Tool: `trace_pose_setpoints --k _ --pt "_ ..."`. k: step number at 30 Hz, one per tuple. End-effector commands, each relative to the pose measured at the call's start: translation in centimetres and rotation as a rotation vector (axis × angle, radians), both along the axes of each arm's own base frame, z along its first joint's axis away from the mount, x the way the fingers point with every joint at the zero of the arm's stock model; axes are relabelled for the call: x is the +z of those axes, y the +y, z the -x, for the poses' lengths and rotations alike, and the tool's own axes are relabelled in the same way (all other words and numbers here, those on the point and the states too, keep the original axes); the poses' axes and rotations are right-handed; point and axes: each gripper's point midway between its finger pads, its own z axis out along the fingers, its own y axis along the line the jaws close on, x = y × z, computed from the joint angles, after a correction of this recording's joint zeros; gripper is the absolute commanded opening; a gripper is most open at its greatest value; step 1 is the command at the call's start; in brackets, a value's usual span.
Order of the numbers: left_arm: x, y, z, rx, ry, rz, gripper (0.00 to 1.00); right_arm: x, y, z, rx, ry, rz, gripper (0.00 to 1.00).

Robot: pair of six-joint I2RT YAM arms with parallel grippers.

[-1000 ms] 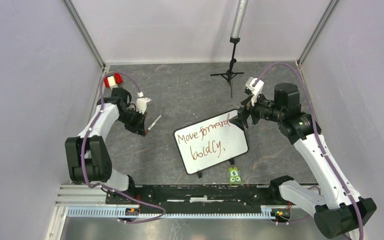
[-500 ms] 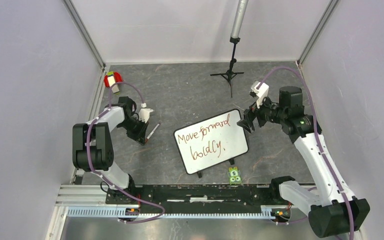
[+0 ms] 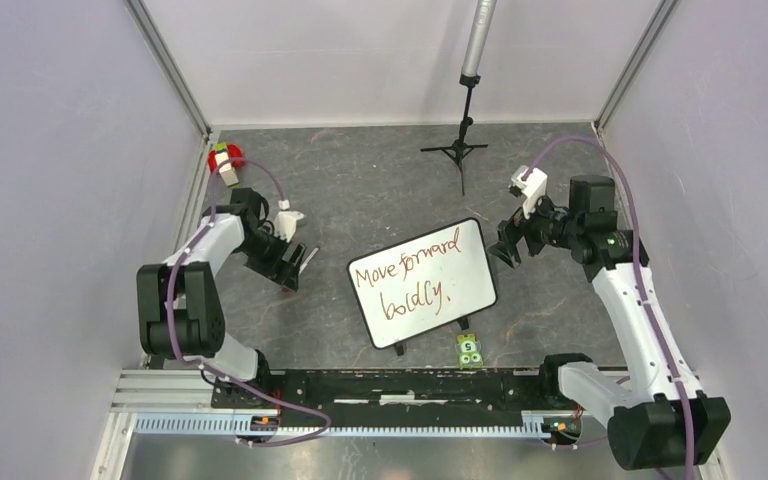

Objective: Write a sentence on the whiteboard
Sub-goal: Place the whiteboard marker at the center of the board, then reset both arms

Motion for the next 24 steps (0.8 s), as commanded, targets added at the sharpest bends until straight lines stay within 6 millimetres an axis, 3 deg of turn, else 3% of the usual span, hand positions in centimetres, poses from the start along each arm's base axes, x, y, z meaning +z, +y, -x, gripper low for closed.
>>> trace_pose_setpoints --k 1,8,13,18,24 --pt "6.1 -0.3 -3.0 -0.007 -0.152 0.018 1.0 0.8 -1.7 -1.1 0.002 -0.022 0.031 0.98" --pt "15.4 1.2 -8.1 0.11 -0.358 0.012 1.0 2.7 -7.5 -4.0 -0.102 -0.059 0.062 0.98" --pt "19.1 3.0 -10.6 0.276 -0.461 0.105 1.0 2.2 -12.8 -5.7 -0.19 -0.046 0.057 0.98" --pt "17.9 5.2 -10.9 0.43 -0.505 0.08 1.0 -0.9 -17.2 -6.5 -0.275 0.011 0.031 0.98" --pt "14.7 5.8 -10.0 0.508 -0.486 0.065 1.0 -4.5 -18.5 -6.5 -0.295 0.074 0.029 0.98"
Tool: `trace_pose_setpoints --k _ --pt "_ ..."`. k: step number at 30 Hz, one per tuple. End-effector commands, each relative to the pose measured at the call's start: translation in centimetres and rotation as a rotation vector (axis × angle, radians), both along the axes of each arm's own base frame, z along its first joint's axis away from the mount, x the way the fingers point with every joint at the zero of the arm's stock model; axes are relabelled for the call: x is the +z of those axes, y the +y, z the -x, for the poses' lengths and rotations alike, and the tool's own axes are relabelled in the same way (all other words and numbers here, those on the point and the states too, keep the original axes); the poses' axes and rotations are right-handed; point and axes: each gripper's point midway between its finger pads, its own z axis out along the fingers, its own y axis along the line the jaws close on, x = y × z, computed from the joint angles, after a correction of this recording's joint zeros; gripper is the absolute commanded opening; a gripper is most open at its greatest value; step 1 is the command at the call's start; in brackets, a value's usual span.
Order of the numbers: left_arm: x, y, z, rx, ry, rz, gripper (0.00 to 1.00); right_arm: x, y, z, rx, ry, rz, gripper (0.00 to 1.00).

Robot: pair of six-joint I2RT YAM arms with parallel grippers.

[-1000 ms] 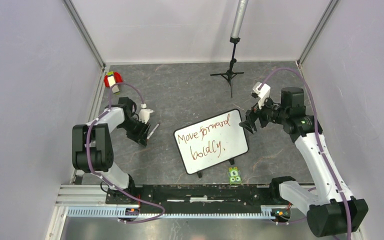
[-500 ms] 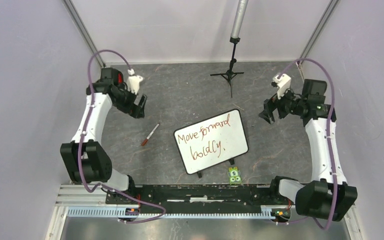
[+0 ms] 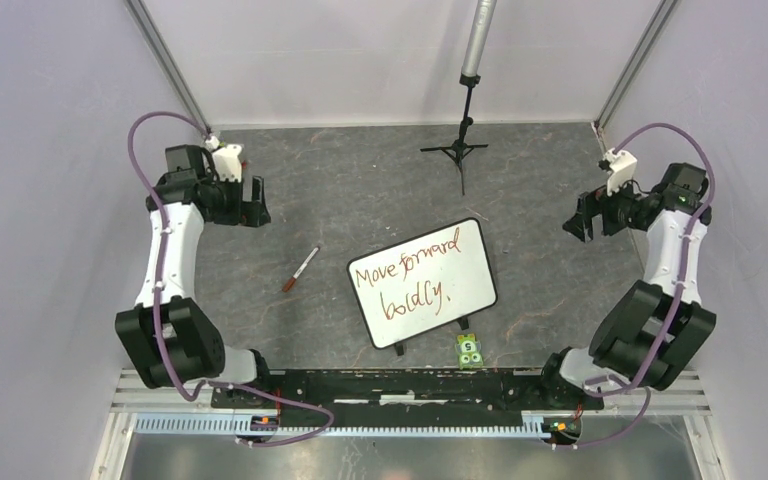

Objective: Write a sentence on the whiteboard
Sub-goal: Reset both arms

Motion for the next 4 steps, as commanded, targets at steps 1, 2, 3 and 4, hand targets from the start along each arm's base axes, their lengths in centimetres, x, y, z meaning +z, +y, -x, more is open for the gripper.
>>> trace_pose_setpoints --k 1,2,3,4 --pt "-0.39 0.47 -0.38 0.107 -0.051 0.028 1.0 -0.86 0.09 -0.17 0.034 -0.026 0.011 0.98" --pt "-0.58 0.5 -0.27 0.115 -0.052 0.029 1.0 -0.95 0.08 -0.15 0.035 -0.027 0.012 0.98" --pt "-0.66 0.5 -0.15 0.122 -0.053 0.03 1.0 -0.91 0.08 -0.13 0.035 -0.028 0.015 0.98" --pt "-0.51 0.48 -0.1 0.129 -0.06 0.031 1.0 -0.82 0.07 -0.13 0.036 -0.03 0.017 0.98"
